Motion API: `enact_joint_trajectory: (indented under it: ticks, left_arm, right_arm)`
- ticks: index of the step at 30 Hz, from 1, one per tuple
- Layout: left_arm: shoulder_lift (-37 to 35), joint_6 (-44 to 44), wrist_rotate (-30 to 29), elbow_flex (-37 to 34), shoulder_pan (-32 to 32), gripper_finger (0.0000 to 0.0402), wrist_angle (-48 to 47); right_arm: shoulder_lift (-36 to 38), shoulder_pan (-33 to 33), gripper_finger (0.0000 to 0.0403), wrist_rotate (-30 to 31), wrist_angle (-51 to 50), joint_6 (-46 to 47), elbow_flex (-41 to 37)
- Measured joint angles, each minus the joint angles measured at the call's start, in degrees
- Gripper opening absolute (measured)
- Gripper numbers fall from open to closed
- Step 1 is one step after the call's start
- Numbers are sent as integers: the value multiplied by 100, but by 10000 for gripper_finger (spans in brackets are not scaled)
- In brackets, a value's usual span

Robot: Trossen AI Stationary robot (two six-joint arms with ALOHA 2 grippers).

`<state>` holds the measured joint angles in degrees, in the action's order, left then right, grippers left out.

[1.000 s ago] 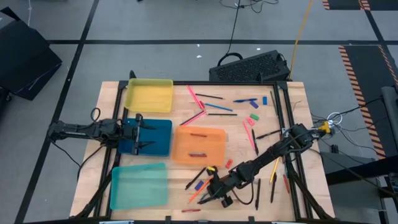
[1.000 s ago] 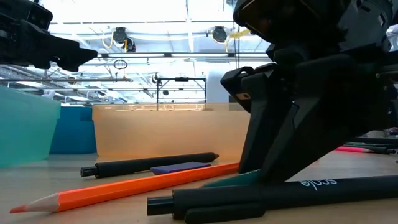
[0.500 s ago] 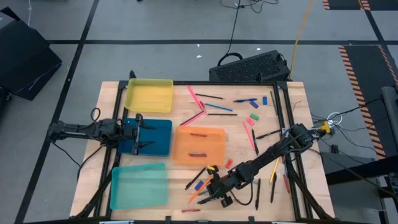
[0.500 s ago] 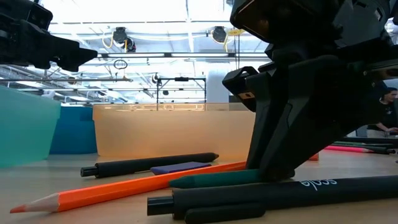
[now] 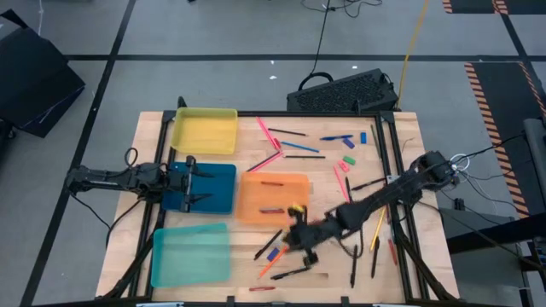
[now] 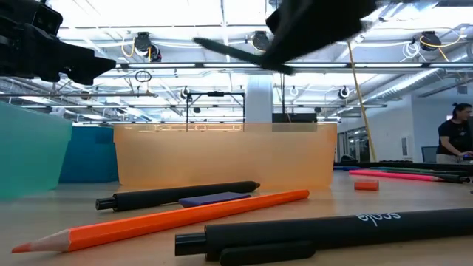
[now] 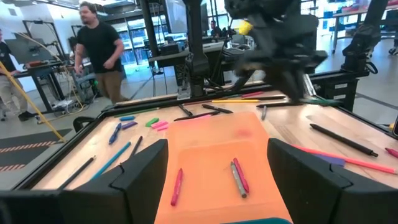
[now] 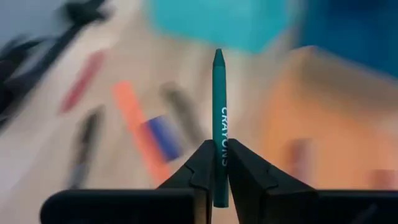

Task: Sort crayons/erasers/pens/pencils in bins
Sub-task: Put the green crayon into the orange bin, then put the red crayon into the orange bin

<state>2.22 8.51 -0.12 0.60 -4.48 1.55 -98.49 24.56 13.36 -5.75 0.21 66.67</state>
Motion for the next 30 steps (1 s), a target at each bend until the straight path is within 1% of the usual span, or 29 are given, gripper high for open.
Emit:
enact_joint_trajectory:
  ticks: [2,4,9,13,16,19,22,26,30]
  left_arm:
    - [0,0,0,0,0,274,-1]
    - [0,0,0,0,-1,273,1]
    - [0,0,0,0,1,274,1]
    - [1,0,0,0,0,274,0]
    - [1,0,0,0,-1,274,1]
    - [0,0,0,0,1,273,2]
    - [0,0,0,0,-1,274,3]
    - [2,0,0,0,-1,274,1]
    - [2,0,0,0,1,273,1]
  right_arm:
    - [64,-326,31,162,80,-78,56]
    - [-21,-670,31,147,64,-86,192]
    - [-713,-1396,31,-168,-350,-339,866]
    - [-1296,-1707,31,-312,-822,-528,1361]
    - [-1536,-1831,31,-312,-888,-544,1381]
    - [-1579,-1894,35,-294,-912,-439,1307]
    - [-1584,-1899,57,-296,-1032,-404,1183]
    - [-1520,-1859,108,-268,-1135,-411,1161]
    - [-1250,-1563,150,-270,-1116,-701,1161]
